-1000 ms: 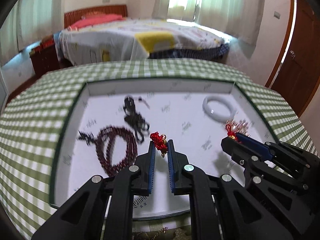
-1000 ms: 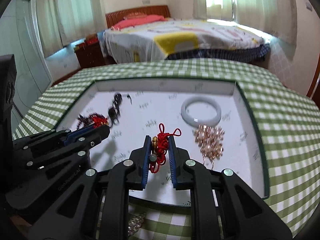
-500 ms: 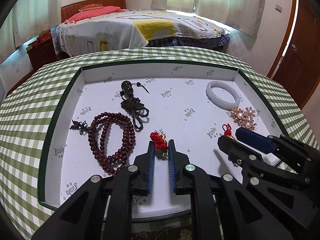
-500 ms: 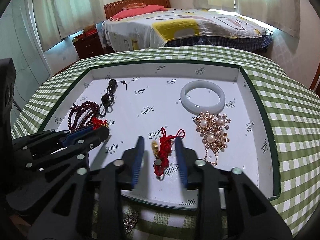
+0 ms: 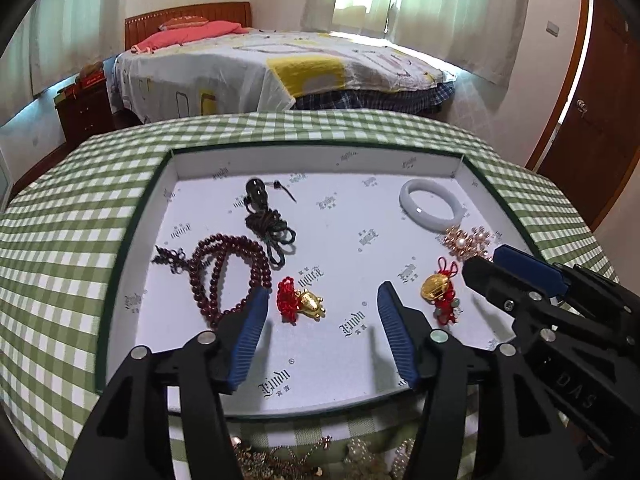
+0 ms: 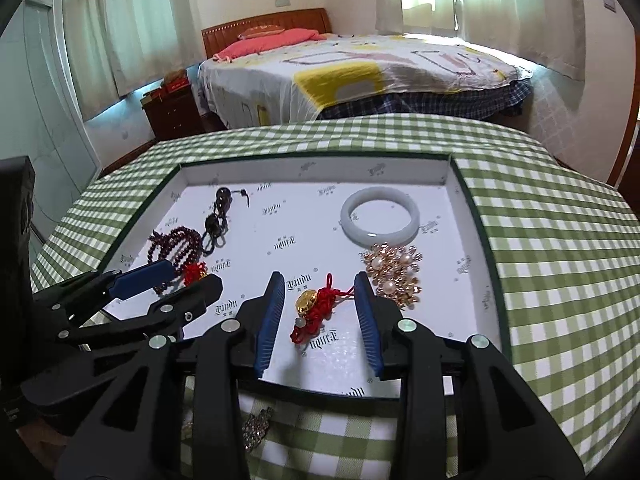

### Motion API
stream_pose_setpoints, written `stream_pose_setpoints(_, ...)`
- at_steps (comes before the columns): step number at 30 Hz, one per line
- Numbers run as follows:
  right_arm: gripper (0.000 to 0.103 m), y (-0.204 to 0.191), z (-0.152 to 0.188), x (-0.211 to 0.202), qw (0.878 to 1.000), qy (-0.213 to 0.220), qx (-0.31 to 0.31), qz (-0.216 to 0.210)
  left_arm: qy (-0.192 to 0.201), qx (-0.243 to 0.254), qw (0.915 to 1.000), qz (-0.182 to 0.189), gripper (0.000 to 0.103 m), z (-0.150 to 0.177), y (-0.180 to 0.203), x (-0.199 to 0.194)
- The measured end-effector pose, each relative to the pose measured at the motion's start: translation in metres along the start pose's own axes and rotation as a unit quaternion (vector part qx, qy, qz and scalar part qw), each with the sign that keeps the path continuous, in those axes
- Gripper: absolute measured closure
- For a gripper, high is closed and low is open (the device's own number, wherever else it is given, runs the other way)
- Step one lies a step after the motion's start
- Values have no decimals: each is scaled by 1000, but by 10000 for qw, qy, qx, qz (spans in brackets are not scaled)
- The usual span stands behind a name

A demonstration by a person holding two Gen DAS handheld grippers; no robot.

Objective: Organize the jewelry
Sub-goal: 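Open both tools to drop the red charms into the box, then move both tools back toward the brooches on the table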

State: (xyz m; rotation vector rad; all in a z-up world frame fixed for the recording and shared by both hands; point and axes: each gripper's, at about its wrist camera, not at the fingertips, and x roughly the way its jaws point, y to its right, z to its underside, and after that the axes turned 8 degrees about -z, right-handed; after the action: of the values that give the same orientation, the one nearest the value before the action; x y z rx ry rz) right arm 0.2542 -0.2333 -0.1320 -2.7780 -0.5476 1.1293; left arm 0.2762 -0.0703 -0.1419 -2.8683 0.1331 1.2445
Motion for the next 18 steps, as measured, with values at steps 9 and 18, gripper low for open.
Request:
stream_pose_setpoints(9,59,-5,5,-38,9995,278,18,131,470,-93,9986,-207,46,2,-19,-46)
stream_pose_setpoints(18,59,-21,31,-44,9999,132,50,83,455,-173,9969,-612,46,28,-56,-71)
